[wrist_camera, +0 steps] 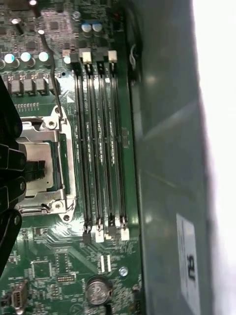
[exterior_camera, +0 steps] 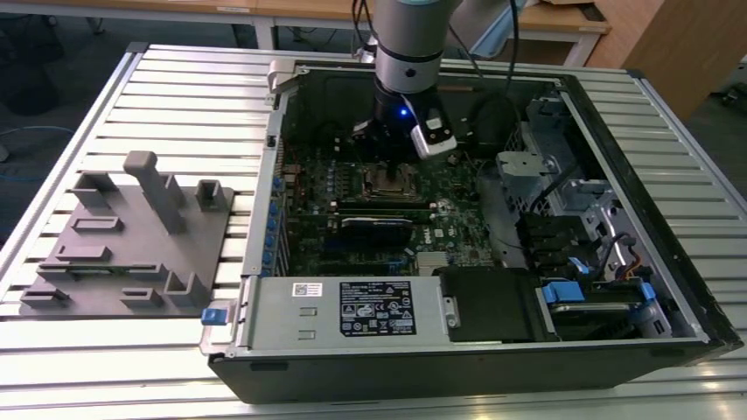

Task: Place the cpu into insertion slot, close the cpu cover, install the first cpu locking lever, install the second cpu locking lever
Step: 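Close the cpu cover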

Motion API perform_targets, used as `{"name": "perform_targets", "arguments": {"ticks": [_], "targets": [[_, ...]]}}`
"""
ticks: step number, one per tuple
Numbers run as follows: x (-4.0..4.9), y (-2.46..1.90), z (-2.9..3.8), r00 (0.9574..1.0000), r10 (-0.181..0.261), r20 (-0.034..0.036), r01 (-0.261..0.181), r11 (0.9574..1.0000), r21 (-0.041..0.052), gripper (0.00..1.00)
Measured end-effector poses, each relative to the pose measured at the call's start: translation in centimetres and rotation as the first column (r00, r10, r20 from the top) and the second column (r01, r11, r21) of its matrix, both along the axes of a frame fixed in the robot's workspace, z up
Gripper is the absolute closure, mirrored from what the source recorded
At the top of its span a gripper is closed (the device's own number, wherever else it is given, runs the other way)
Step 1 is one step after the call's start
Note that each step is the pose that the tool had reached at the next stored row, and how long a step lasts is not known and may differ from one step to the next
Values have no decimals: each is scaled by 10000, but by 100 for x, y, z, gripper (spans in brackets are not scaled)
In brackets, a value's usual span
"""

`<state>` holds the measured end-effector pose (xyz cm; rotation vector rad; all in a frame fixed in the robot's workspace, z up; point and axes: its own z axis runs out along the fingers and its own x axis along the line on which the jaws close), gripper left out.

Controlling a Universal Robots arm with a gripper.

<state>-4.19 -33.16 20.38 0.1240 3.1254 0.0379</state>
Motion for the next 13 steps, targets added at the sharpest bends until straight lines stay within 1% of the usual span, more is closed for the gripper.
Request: {"name": "perform_targets", "arguments": {"ticks": [4,8,10,11,13], "targets": [[0,0,4,9997,231,1,-231,9997,2,90],[0,0,34,9995,324,1,-324,9995,2,90],[1,0,37,9994,352,10,-352,9994,5,90],[0,-1,37,9993,364,35,-364,9993,2,90],[0,-3,38,9991,404,130,-404,9992,-4,90]]}}
